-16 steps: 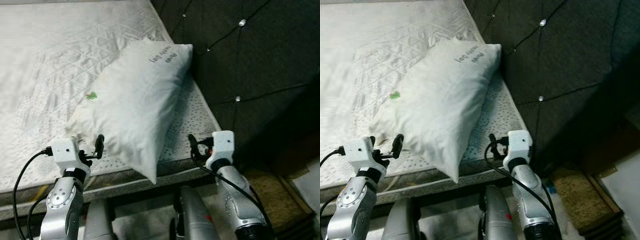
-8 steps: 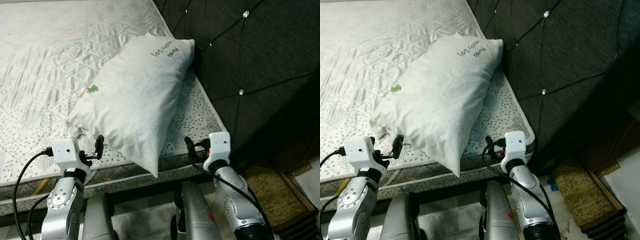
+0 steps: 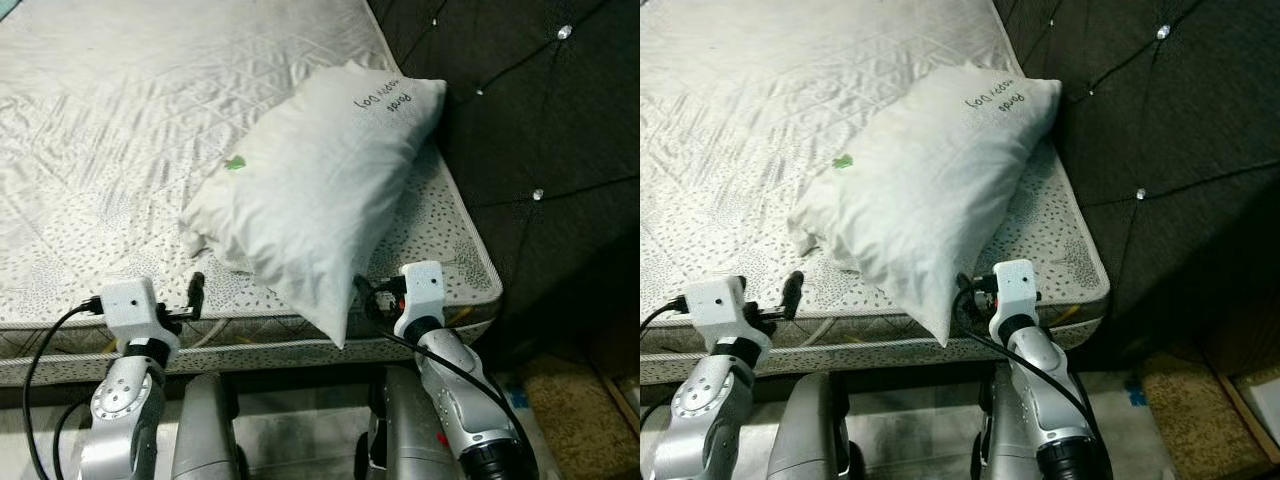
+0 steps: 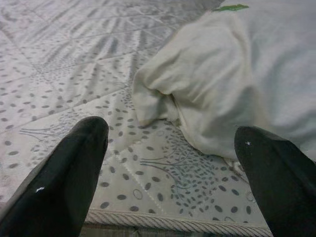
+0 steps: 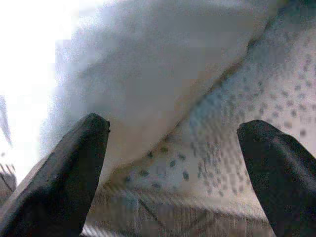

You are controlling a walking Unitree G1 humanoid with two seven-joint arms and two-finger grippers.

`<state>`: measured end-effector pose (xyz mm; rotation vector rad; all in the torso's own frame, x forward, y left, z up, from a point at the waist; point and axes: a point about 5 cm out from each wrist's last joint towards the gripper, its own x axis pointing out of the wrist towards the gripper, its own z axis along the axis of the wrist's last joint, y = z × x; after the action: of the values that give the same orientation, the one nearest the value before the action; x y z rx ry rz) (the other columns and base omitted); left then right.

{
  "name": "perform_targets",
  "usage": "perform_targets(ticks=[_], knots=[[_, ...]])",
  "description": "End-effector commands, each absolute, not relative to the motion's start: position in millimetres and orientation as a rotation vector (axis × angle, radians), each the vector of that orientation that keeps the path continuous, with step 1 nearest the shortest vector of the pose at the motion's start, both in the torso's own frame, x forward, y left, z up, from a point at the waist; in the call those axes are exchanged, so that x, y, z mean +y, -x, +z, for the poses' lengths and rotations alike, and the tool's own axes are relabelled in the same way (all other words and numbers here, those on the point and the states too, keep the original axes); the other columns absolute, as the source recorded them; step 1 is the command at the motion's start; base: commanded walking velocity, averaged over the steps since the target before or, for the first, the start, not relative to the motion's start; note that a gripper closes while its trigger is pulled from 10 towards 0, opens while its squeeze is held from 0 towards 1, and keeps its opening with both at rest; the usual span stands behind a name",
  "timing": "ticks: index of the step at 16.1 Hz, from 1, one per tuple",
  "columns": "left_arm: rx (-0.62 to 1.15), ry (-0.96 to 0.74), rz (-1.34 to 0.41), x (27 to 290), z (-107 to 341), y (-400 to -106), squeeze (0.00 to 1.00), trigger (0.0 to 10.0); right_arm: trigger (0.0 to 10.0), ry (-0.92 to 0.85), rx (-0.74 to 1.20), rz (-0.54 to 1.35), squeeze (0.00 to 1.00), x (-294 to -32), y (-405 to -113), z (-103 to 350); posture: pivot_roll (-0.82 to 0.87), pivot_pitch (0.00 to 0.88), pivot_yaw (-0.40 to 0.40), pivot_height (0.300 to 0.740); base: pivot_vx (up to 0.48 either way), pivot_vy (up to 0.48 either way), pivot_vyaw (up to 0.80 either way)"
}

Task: Clean up the room

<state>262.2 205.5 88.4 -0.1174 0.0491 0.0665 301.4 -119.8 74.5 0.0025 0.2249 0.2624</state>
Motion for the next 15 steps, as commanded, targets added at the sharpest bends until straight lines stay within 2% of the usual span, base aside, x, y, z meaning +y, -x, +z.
perform_targets(ticks=[1,3,6,12,15], knots=[[0.063,0.110,0.065,205.6,87.0,-261.3,0.00,10.0,10.0,0.010,0.300,0.310,0.00,-114.3,-298.2,64.6,-0.06,0.168,-0.038,0.551,0.000,0.000,0.00],[0.062,0.104,0.063,207.0,88.3,-259.3,0.00,10.0,10.0,-0.005,0.360,0.404,0.00,-94.7,-297.0,63.0,-0.03,0.171,-0.036,0.551,0.000,0.000,0.00],[0.063,0.099,0.068,209.9,88.8,-257.0,0.00,10.0,10.0,-0.092,0.384,0.453,0.00,-80.2,-300.4,73.4,-0.02,0.172,-0.037,0.551,0.000,0.000,0.00],[0.070,0.122,0.012,204.9,89.2,-258.7,0.00,10.0,10.0,-0.215,0.242,0.469,0.00,-96.3,-312.3,99.2,-0.03,0.168,-0.024,0.551,0.000,0.000,0.00],[0.070,0.121,0.004,204.4,89.8,-260.5,0.00,10.0,10.0,-0.209,0.216,0.467,0.00,-92.7,-312.3,101.4,-0.02,0.165,-0.022,0.551,0.000,0.000,0.80]])
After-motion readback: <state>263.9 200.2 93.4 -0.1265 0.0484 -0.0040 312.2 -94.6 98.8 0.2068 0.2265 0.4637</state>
